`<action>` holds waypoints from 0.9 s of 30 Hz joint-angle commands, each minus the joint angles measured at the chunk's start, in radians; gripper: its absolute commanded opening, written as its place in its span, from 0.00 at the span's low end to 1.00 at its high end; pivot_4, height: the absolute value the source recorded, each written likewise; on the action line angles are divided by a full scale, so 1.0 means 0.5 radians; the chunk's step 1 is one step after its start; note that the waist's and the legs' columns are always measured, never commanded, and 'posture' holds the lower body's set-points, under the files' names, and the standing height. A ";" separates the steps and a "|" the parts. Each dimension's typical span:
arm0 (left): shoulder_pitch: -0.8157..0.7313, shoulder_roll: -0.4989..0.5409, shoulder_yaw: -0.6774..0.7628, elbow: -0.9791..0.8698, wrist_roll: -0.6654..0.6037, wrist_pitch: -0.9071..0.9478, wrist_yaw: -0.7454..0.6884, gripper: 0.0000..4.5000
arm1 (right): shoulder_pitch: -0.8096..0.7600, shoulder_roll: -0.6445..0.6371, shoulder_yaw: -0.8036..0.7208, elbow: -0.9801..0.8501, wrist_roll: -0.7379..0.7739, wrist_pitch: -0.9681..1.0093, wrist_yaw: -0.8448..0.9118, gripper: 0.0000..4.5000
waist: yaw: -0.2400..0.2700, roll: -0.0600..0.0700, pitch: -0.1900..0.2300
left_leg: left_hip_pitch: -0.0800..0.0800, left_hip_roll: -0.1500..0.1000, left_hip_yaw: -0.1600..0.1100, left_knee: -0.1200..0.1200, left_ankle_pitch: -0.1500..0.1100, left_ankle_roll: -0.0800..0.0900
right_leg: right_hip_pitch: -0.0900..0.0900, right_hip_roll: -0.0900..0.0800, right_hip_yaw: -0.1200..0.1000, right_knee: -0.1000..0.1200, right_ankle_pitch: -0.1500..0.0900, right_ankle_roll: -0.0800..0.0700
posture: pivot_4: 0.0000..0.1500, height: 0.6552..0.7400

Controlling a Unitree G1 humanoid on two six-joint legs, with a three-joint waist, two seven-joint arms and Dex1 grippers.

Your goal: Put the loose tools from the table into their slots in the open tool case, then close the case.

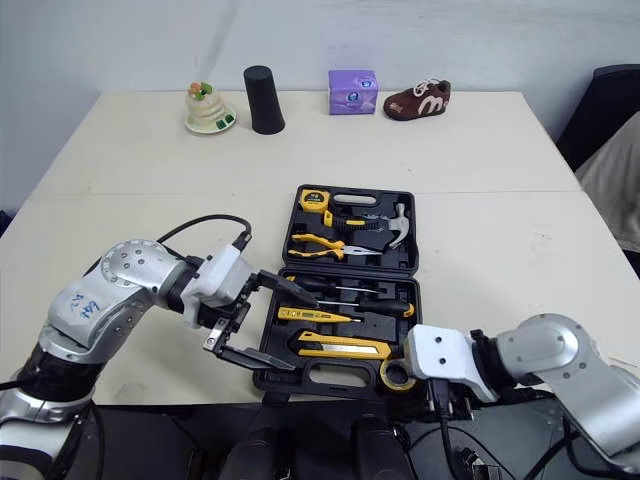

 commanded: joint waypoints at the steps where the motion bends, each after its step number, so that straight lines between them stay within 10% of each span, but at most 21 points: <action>1: -0.054 -0.017 0.036 0.039 0.005 -0.034 -0.007 1.00 | 0.001 0.072 -0.191 -0.001 0.162 -0.027 -0.044 0.92 | 0.003 -0.001 0.000 | 0.000 0.000 0.000 0.000 0.000 0.000 | 0.001 0.000 0.000 0.000 0.000 0.000 | 1.00 0.89; 5: -0.075 -0.048 0.048 0.077 -0.031 -0.006 0.002 1.00 | 0.118 0.261 -0.153 0.048 0.175 -0.142 -0.138 0.71 | 0.012 -0.002 0.000 | 0.000 0.000 -0.001 0.000 0.000 0.000 | 0.001 0.001 0.000 0.000 0.000 0.000 | 1.00 0.89; 11: -0.078 -0.013 0.061 0.085 -0.080 0.046 -0.071 1.00 | 0.328 0.466 -0.050 0.268 0.029 -0.457 -0.195 0.04 | 0.030 -0.002 0.000 | 0.000 -0.001 0.001 0.002 0.000 0.000 | 0.000 0.001 -0.002 0.001 0.001 0.001 | 1.00 0.89; 27: -0.177 -0.011 0.049 0.150 -0.048 0.037 -0.168 1.00 | 0.424 0.523 0.228 0.954 -0.329 -0.841 -0.256 0.01 | 0.034 -0.014 -0.007 | 0.034 0.000 0.004 -0.006 -0.001 0.000 | 0.031 0.002 -0.003 -0.005 0.000 -0.001 | 1.00 0.89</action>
